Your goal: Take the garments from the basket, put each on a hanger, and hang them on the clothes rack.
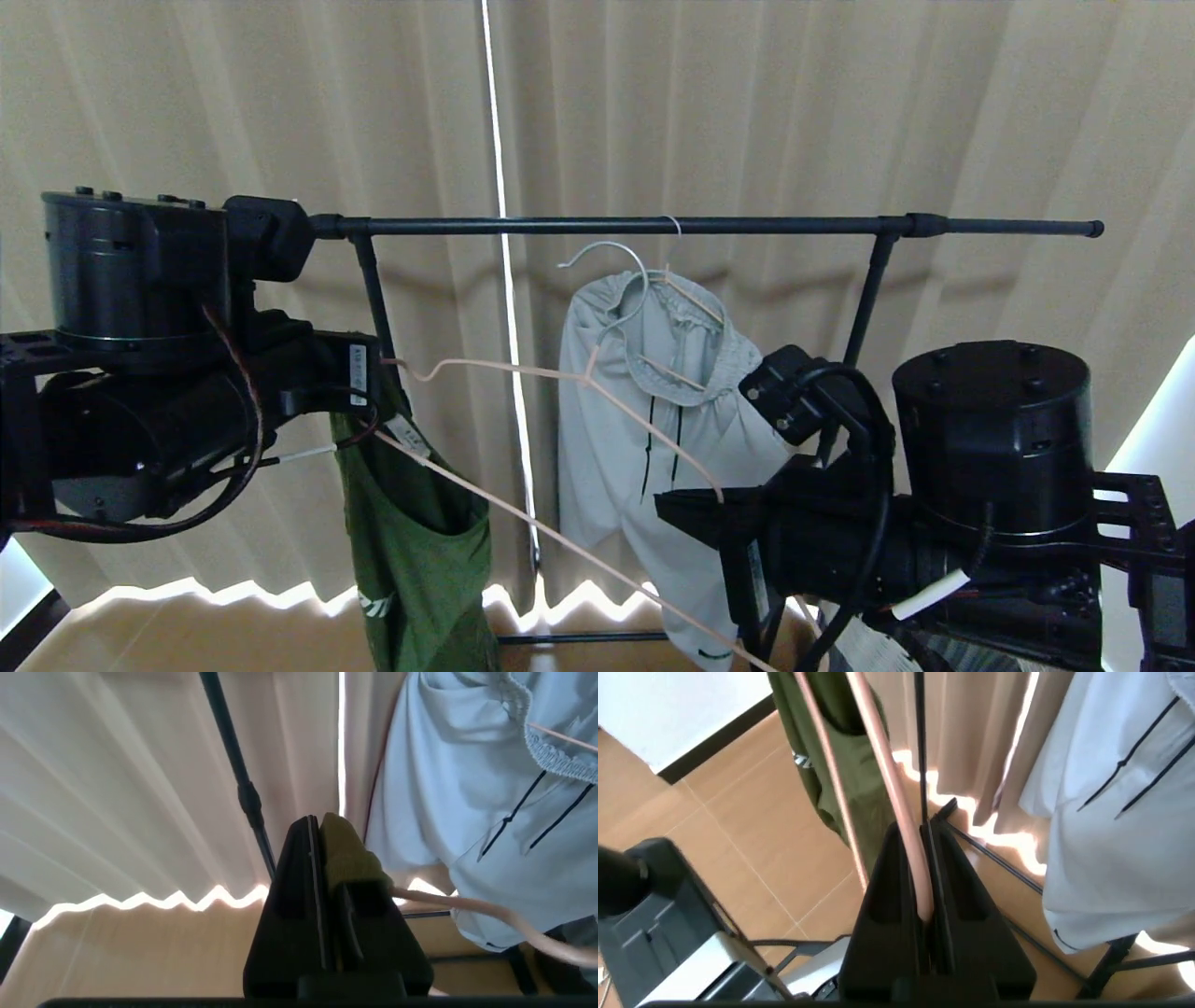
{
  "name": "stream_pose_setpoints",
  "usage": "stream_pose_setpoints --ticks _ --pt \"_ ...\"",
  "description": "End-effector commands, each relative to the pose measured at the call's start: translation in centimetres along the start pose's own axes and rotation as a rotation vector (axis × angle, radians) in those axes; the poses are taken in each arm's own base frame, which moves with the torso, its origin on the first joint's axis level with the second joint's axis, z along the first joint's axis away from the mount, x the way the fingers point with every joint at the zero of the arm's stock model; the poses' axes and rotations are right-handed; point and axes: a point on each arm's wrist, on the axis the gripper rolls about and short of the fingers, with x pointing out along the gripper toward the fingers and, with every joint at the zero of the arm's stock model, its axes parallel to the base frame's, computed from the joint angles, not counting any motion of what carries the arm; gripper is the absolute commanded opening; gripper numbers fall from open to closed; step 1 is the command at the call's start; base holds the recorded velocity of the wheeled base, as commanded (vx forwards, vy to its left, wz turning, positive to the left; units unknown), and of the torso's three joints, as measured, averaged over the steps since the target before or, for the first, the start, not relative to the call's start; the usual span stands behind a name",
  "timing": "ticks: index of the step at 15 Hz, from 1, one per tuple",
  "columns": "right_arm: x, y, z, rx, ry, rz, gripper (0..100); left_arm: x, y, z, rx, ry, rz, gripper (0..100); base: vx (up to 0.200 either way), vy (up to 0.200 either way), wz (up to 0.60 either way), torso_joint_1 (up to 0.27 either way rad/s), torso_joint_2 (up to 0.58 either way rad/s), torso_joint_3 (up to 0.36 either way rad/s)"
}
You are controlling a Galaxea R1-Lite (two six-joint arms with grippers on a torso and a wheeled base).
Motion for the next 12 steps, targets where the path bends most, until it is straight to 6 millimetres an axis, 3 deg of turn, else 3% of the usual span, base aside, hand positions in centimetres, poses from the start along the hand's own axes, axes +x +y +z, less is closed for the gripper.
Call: stream_pose_setpoints --ticks 1,7,12 --pt "0.9 -0.1 0.0 0.002 0.011 -0.007 0 -1.0 -0.3 -0.1 0.002 -0.013 -0.026 0 0.0 0.0 0.0 0.0 0.0 0.0" --pt "2.0 0.0 0.2 0.0 0.019 -0.009 0 -3.7 -1.9 0.3 0.016 -0.066 -0.143 0 0.0 0.0 0.0 0.0 0.0 0.0" --pt "2.1 0.1 0.3 -0.002 0.016 -0.008 0 -6.0 -4.7 0.2 0.061 -0.09 -0.356 0 0.0 0.0 0.0 0.0 0.0 0.0"
